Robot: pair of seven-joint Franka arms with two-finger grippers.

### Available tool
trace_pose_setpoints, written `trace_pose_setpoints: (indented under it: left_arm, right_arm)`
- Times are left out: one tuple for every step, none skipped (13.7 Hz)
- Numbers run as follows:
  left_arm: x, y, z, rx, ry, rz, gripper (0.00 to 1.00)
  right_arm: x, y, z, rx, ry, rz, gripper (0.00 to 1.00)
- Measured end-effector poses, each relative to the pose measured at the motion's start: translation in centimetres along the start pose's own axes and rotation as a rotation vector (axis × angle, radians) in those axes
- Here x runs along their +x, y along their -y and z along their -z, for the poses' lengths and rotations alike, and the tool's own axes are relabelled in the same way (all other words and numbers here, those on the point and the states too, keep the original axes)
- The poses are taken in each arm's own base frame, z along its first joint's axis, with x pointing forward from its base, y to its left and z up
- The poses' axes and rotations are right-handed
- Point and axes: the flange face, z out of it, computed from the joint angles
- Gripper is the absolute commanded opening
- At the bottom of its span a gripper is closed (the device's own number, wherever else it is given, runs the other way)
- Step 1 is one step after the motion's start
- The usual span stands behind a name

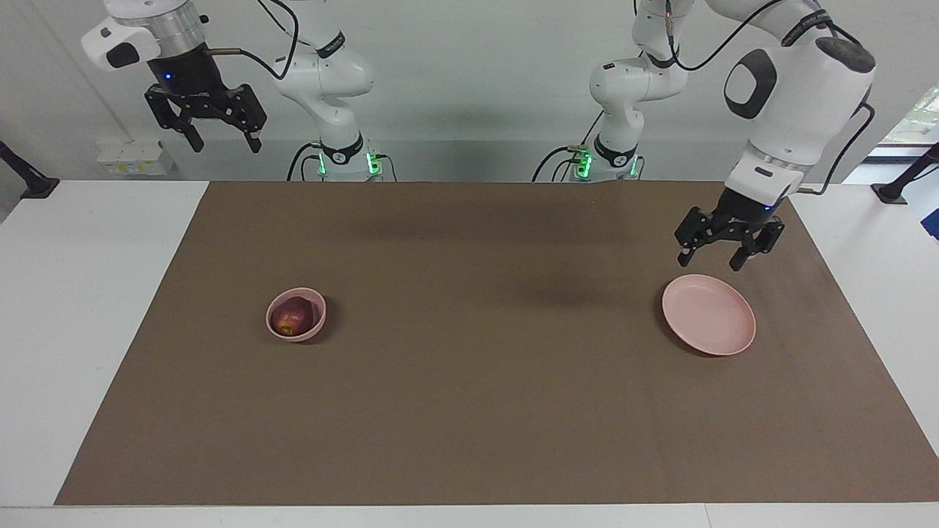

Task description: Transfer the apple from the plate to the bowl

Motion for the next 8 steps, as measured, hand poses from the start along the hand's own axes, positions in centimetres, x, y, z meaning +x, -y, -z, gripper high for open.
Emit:
trace_pose_setpoints:
  left_arm:
    - [0.1, 0.4, 2.0, 0.005, 0.0, 0.006, 1.0]
    - [-0.1, 1.2, 3.9, 0.01, 0.003, 0.018, 1.0]
    - [-0.3, 2.0, 5.5, 0.014, 0.012, 0.032, 1.0]
    - [-0.7, 2.7, 7.1, 0.016, 0.025, 0.044, 1.0]
    - [-1.1, 3.1, 8.6, 0.019, 0.038, 0.049, 1.0]
    - [-1.6, 3.3, 9.9, 0.029, 0.055, 0.049, 1.0]
    - [-2.0, 3.2, 10.9, 0.041, 0.074, 0.045, 1.0]
    - [-2.4, 3.2, 11.9, 0.049, 0.09, 0.043, 1.0]
  right_arm:
    - [0.1, -0.1, -0.2, -0.009, 0.004, -0.001, 1.0]
    - [0.3, -0.1, -0.5, -0.016, 0.008, -0.001, 1.0]
    - [0.4, -0.2, -0.6, -0.021, 0.012, -0.002, 1.0]
    - [0.4, -0.2, -0.7, -0.024, 0.014, -0.002, 1.0]
    - [0.4, -0.2, -0.8, -0.025, 0.018, -0.002, 1.0]
    - [0.3, -0.2, -0.9, -0.025, 0.021, -0.002, 1.0]
    - [0.3, -0.2, -0.9, -0.025, 0.022, -0.002, 1.0]
    - [0.3, -0.3, -0.9, -0.025, 0.024, -0.003, 1.0]
